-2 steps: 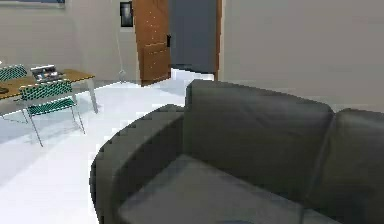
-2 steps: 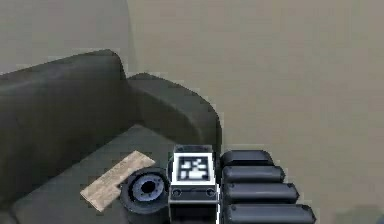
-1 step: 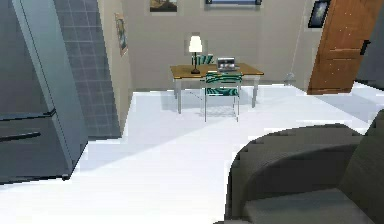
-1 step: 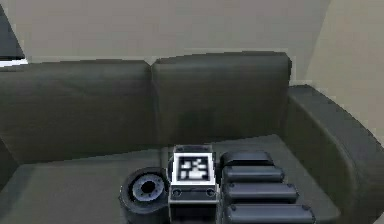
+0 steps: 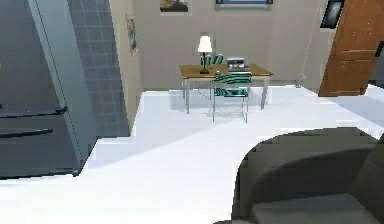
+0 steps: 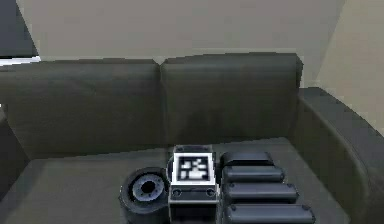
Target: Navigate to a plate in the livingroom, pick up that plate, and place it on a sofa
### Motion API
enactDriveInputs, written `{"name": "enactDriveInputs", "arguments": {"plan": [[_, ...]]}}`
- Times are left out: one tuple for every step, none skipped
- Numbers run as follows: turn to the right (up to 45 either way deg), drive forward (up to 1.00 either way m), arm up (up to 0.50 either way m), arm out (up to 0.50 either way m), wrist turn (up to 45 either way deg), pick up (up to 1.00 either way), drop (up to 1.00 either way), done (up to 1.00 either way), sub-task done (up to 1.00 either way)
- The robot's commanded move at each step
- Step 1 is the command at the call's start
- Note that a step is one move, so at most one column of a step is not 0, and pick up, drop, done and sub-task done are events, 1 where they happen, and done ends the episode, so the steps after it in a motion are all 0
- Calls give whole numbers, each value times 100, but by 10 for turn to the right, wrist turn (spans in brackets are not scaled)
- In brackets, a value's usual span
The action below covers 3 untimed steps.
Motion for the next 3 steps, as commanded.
{"name": "enactDriveInputs", "arguments": {"plan": [[0,0,0,48,0,0,0,0,0],[0,0,0,0,450,0,0,0,0],[0,0,0,0,450,0,0,0,0]]}}
